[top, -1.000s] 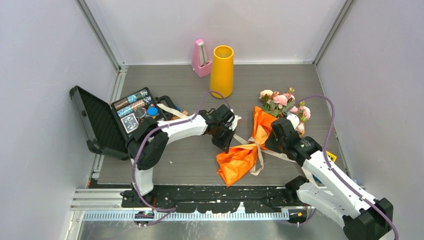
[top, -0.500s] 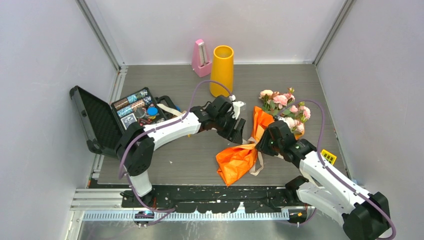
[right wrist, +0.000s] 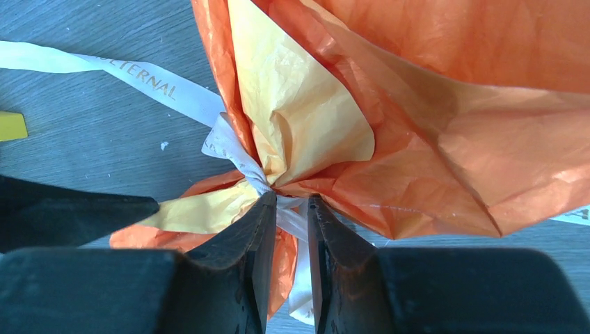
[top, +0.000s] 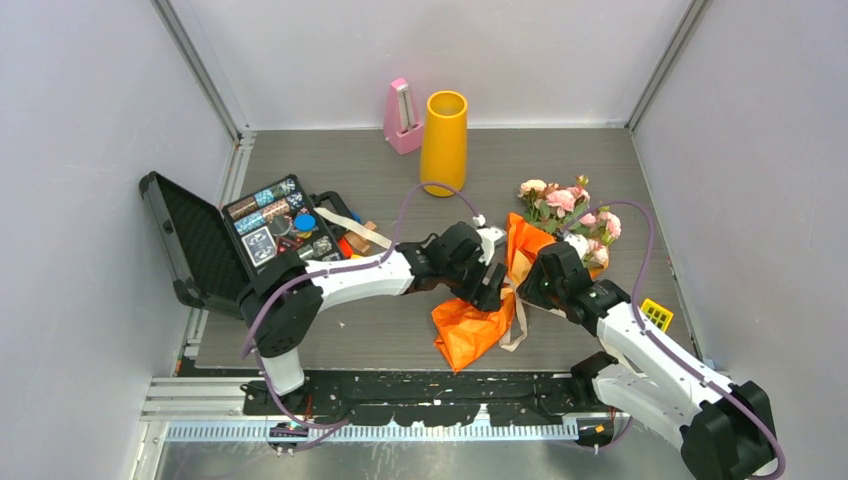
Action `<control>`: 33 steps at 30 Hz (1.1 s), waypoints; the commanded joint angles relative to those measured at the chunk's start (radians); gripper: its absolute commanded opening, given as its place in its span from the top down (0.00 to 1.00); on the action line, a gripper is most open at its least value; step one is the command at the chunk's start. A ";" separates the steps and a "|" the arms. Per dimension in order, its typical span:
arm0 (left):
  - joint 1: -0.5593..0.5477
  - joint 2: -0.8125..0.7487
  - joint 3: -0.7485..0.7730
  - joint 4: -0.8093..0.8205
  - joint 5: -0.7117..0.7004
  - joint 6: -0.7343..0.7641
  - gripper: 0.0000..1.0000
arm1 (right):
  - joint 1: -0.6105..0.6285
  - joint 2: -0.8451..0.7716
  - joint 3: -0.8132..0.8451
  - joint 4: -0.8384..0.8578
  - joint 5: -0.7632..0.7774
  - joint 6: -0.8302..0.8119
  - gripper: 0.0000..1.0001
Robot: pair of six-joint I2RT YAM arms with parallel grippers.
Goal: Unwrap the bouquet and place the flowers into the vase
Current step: Untie the ribbon from the wrapping paper.
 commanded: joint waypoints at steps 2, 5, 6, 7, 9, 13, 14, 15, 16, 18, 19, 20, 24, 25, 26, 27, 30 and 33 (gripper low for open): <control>-0.076 -0.043 -0.030 0.102 -0.153 -0.017 0.26 | -0.008 0.031 -0.019 0.117 -0.034 -0.020 0.72; -0.108 -0.035 -0.040 0.121 -0.207 -0.021 0.25 | -0.008 0.037 -0.021 0.126 -0.039 -0.026 0.72; -0.116 -0.028 -0.037 0.123 -0.220 -0.021 0.25 | -0.008 0.037 -0.021 0.128 -0.039 -0.027 0.72; -0.122 -0.020 -0.034 0.123 -0.231 -0.017 0.25 | -0.008 0.039 -0.020 0.129 -0.039 -0.030 0.72; -0.129 -0.003 -0.023 0.113 -0.253 -0.010 0.25 | -0.008 0.048 -0.020 0.128 -0.038 -0.033 0.72; -0.137 0.014 -0.018 0.102 -0.314 0.001 0.27 | -0.008 0.069 -0.027 0.144 -0.074 -0.027 0.72; -0.138 0.016 -0.019 0.101 -0.319 0.002 0.29 | -0.008 0.071 -0.033 0.159 -0.082 -0.025 0.72; -0.138 0.021 -0.019 0.101 -0.321 0.003 0.31 | -0.008 0.072 -0.043 0.168 -0.095 -0.018 0.72; -0.138 0.025 -0.018 0.099 -0.325 0.003 0.33 | -0.008 0.073 -0.048 0.181 -0.100 -0.014 0.72; -0.140 0.036 -0.017 0.094 -0.329 0.003 0.36 | -0.008 0.077 -0.057 0.194 -0.108 -0.004 0.71; -0.139 0.039 -0.016 0.093 -0.329 0.004 0.39 | -0.008 0.078 -0.064 0.198 -0.109 0.003 0.70; -0.141 0.043 -0.016 0.091 -0.332 0.005 0.43 | -0.008 0.080 -0.066 0.207 -0.109 0.010 0.70; -0.140 0.056 -0.020 0.090 -0.339 0.009 0.58 | -0.008 0.100 -0.090 0.255 -0.116 0.037 0.68; -0.140 0.059 -0.019 0.088 -0.340 0.010 0.62 | -0.008 0.105 -0.100 0.266 -0.120 0.043 0.66; -0.140 0.063 -0.017 0.086 -0.340 0.010 0.67 | -0.008 0.116 -0.104 0.291 -0.121 0.056 0.66; -0.141 0.067 -0.017 0.085 -0.339 0.010 0.71 | -0.008 0.123 -0.112 0.310 -0.121 0.061 0.65; -0.140 0.070 -0.020 0.082 -0.337 0.009 0.84 | -0.008 0.144 -0.123 0.337 -0.111 0.094 0.68; -0.140 0.068 -0.023 0.074 -0.340 0.009 0.97 | -0.008 0.141 -0.120 0.327 -0.085 0.119 0.79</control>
